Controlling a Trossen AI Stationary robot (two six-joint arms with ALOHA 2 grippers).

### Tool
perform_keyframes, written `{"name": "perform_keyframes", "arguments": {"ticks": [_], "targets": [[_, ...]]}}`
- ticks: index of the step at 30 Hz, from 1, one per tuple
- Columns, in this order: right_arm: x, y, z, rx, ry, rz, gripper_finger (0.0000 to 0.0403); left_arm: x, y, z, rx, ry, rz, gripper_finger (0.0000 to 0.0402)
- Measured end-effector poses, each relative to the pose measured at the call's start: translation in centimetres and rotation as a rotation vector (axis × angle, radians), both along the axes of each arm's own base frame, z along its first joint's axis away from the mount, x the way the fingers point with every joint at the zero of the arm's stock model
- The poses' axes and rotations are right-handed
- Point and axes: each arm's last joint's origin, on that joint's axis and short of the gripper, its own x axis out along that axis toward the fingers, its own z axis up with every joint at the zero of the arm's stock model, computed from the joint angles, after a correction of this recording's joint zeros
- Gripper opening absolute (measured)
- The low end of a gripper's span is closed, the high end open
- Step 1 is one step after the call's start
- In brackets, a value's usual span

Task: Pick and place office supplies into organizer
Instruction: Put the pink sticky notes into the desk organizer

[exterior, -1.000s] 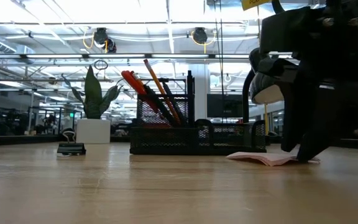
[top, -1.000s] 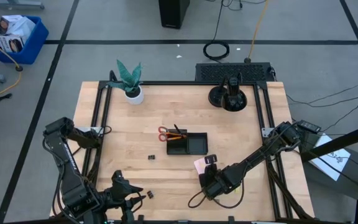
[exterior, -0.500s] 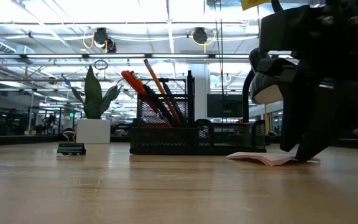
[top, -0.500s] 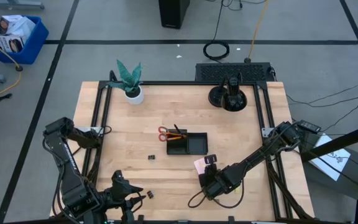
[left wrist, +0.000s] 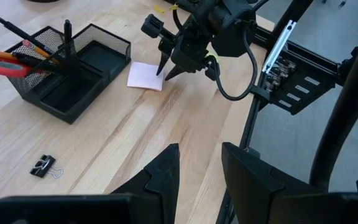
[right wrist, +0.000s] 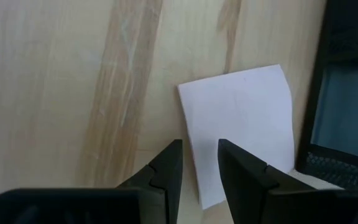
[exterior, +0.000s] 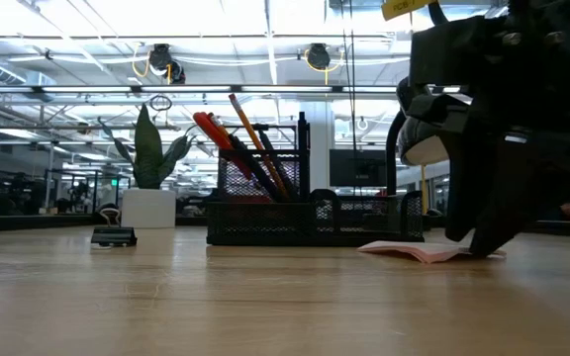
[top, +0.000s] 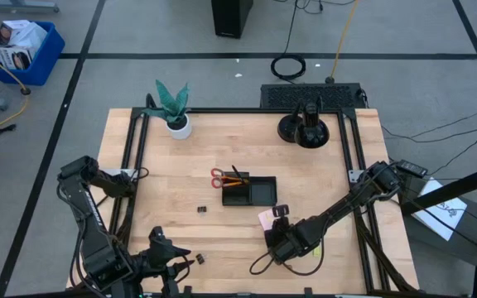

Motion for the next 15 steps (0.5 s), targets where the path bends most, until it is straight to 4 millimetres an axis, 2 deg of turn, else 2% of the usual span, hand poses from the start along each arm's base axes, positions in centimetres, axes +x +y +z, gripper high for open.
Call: {"name": "perform_keyframes", "arguments": {"ticks": [5,15], "targets": [[0.0,0.0,0.0,-0.002,-0.001,-0.001,0.0093,0.1,-0.1,0.1,0.003,-0.005,-0.012,0.0124],[0.0,0.4,-1.2,-0.038,0.022,0.015,0.0093,0.5,-0.7,0.5,-0.001,-0.051,-0.064,0.0124]]}}
